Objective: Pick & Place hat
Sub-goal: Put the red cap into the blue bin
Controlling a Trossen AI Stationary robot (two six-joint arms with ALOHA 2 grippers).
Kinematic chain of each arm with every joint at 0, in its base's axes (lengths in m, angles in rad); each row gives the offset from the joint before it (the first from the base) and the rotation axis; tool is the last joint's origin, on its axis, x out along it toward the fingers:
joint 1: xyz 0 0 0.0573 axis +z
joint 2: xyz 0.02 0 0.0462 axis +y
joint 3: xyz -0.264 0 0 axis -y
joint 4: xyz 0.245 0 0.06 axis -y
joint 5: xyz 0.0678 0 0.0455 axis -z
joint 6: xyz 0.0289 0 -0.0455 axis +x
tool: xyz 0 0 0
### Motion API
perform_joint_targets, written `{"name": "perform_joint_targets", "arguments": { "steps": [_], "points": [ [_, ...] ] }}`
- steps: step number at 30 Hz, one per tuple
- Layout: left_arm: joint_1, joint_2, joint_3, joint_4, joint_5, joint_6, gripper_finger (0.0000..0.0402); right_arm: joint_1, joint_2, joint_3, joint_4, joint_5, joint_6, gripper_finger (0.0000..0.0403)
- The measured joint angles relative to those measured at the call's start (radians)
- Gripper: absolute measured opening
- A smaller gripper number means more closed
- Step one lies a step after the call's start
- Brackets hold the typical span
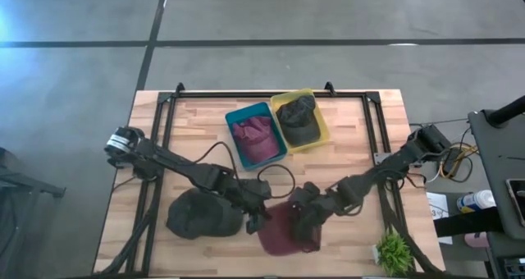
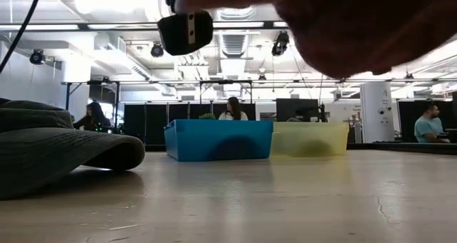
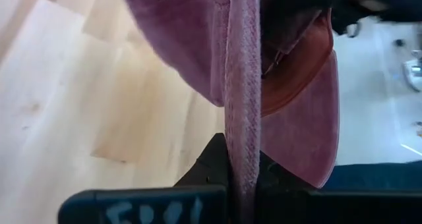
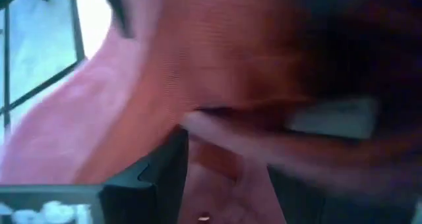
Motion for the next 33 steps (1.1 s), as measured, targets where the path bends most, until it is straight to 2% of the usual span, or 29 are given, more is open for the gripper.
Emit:
{"name": "perform_joint_targets", "arguments": {
  "steps": [4,8,13,15,22,28,33],
  "points": [
    [0.000,0.000,0.000,-0.064,-0.058,-0.004,0.0006,0.013,-0.038,0.033,-0.030,-0.014,-0.022,0.0189],
    [0.002,0.000,0.000,-0.126,-0.148,-0.033,0.0010,0.033,-0.097,0.075,-0.141,-0.019,-0.019,0.0189],
    [-0.009,0.000,0.000,-0.124,-0.321,-0.084,0.0008,0.061,-0.151,0.103,-0.308,-0.018,0.034,0.0189],
    [-0.013,0.008,0.000,-0.116,-0.359,-0.096,0.0008,0.075,-0.159,0.101,-0.358,-0.017,0.062,0.0189],
    [-0.022,0.062,-0.004,-0.052,-0.367,-0.167,0.0011,0.091,-0.156,0.068,-0.405,0.007,0.100,0.0189],
    [-0.047,0.069,-0.006,-0.051,-0.379,-0.165,0.0009,0.118,-0.153,0.042,-0.519,0.128,0.187,0.0189],
    [-0.059,0.071,-0.006,-0.026,-0.344,-0.158,0.0008,0.075,-0.153,-0.005,-0.396,0.197,0.190,0.0189]
  ]
}}
